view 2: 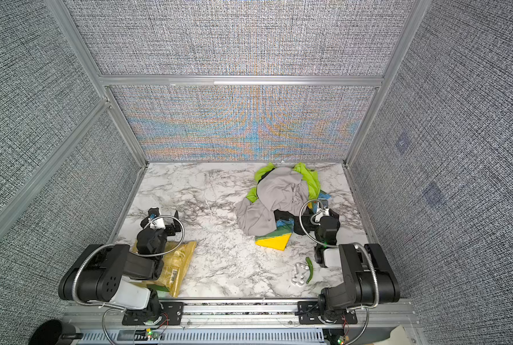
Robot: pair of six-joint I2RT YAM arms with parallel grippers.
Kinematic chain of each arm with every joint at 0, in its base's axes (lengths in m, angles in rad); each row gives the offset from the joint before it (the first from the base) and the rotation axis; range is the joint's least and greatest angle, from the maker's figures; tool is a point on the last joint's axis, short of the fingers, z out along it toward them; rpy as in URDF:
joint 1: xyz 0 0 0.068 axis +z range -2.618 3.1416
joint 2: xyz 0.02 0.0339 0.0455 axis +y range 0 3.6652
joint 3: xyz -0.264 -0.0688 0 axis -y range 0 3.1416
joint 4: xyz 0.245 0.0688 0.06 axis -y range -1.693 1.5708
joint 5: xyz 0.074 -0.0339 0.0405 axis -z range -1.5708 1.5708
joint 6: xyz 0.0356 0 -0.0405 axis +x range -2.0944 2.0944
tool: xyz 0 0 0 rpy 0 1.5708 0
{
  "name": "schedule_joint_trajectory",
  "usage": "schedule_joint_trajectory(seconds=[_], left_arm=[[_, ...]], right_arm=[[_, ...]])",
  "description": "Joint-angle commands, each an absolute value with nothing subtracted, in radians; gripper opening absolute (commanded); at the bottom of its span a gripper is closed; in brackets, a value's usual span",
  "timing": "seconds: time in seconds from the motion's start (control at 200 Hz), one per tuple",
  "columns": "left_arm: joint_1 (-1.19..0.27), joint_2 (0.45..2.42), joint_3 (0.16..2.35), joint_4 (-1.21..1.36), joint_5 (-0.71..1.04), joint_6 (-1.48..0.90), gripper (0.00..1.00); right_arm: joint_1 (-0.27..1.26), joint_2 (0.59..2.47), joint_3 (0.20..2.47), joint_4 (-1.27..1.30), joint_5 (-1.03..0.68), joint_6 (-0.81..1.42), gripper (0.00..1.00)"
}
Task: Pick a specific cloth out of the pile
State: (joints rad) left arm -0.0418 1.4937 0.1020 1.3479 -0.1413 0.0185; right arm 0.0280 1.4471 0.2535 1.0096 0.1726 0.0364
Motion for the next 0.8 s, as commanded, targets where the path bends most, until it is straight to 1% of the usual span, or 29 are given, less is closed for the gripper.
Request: schedule_joint_trajectory(seconds=[0.0, 0.105, 0.26, 0.34, 0.47, 0.61, 0.695, 0.796], left_arm=[[-0.042, 1.463, 0.098, 1.408, -0.136, 0.021, 0.99], [-0.043, 1.395, 0.116, 1.310, -0.165, 0.012, 0.99], [-0.044, 1.241, 0.192, 1.043, -0.184, 0.001, 0.99], [-0.045, 1.156, 0.237, 0.930, -0.213, -0.050, 0.99], [-0.061, 1.051, 0.331, 0.765, -0.193, -0.122, 0.99], [-0.077, 1.019, 0.507, 0.489, -0.182, -0.219, 0.99], [-0.088, 1.021, 0.597, 0.390, -0.116, -0.262, 0.99], [-0.106, 1.039, 0.708, 0.290, -0.020, -0.303, 0.99]], right_arm=[[0.029, 1.398, 0.265, 0.995, 0.195, 0.050, 0.99], [0.029, 1.338, 0.283, 0.910, 0.198, 0.052, 0.99], [0.029, 1.207, 0.310, 0.790, 0.228, 0.077, 0.99], [0.029, 1.137, 0.377, 0.642, 0.234, 0.110, 0.99], [0.033, 1.060, 0.498, 0.408, 0.234, 0.144, 0.99], [0.035, 1.002, 0.603, 0.252, 0.249, 0.171, 0.99], [0.035, 0.996, 0.694, 0.134, 0.278, 0.209, 0.99], [0.036, 0.995, 0.784, 0.035, 0.267, 0.240, 0.99]])
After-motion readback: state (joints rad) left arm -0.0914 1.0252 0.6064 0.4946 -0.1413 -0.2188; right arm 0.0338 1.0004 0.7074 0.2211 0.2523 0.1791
